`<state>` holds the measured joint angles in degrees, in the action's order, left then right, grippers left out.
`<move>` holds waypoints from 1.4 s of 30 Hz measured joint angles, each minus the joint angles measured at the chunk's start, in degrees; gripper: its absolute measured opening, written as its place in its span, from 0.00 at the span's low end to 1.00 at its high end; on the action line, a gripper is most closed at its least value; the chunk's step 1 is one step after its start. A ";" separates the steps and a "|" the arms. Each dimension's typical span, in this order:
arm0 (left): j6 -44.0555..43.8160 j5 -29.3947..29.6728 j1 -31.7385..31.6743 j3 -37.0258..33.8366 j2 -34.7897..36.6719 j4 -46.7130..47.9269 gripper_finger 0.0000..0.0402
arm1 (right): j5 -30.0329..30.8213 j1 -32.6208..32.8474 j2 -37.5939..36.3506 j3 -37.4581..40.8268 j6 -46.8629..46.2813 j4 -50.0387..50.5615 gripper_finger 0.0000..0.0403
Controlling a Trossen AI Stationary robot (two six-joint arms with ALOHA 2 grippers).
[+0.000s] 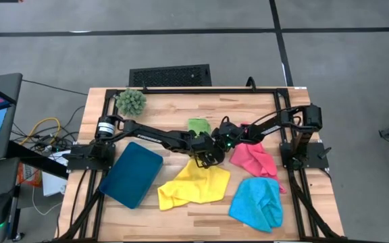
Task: Fold microfiber towels
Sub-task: Fold the green microfiber towel
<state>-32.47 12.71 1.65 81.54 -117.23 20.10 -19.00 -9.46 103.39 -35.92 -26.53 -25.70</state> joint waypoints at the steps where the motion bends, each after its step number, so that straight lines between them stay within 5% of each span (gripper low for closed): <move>1: 0.01 -0.02 -0.02 0.00 0.00 0.18 0.02 | -0.09 -0.01 0.00 0.00 0.05 0.08 0.14; 13: -0.15 -4.85 -1.99 0.20 0.28 1.53 0.01 | -0.06 -1.39 -3.86 -0.02 3.67 6.29 0.14; 21: 0.37 0.10 -2.01 0.20 0.28 -0.04 0.00 | 1.55 -5.32 -9.27 0.04 6.67 14.99 0.14; 42: -0.93 -4.88 -1.62 -0.24 -4.17 -5.06 0.04 | 1.54 -5.67 -12.31 0.02 7.06 12.88 0.14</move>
<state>-33.40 7.83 0.03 81.30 -121.40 15.04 -17.46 -15.12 91.08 -35.90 -19.46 -12.82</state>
